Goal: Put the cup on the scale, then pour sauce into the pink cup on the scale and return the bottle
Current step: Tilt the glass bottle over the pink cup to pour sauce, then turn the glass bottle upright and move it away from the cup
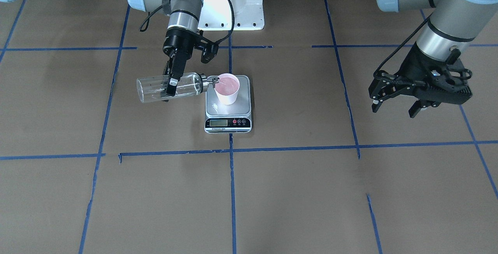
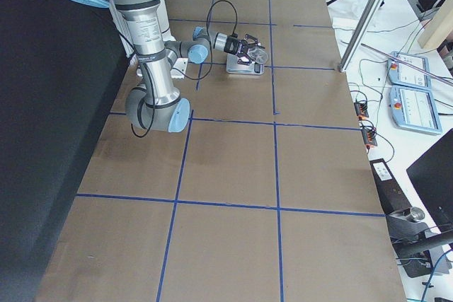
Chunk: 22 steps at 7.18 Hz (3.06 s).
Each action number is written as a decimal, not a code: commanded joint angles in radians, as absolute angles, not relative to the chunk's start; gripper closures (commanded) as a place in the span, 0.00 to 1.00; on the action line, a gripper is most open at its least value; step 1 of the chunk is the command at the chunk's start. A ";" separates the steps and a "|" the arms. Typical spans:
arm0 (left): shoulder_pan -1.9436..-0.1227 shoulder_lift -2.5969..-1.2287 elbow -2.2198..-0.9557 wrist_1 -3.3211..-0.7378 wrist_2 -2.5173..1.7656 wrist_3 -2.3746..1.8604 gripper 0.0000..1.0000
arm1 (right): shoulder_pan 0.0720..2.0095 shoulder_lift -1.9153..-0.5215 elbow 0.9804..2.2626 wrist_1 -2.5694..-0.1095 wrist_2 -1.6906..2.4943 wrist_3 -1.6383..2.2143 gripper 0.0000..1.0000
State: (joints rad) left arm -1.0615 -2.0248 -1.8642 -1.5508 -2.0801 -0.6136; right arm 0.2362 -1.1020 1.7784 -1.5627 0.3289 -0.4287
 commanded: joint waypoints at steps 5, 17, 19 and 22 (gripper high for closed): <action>-1.062 -2.025 -1.871 -1.551 -2.080 -0.614 0.11 | 0.232 -1.124 1.772 -1.551 0.339 -0.224 1.00; -1.063 -2.025 -1.885 -1.549 -2.106 -0.620 0.11 | 0.215 -1.296 1.775 -1.074 0.538 1.139 1.00; -1.062 -2.025 -1.884 -1.549 -2.105 -0.621 0.11 | 0.218 -1.380 1.775 -1.006 0.526 1.343 1.00; -1.062 -2.026 -1.887 -1.549 -2.105 -0.623 0.10 | 0.221 -1.498 1.793 -1.005 0.520 1.508 1.00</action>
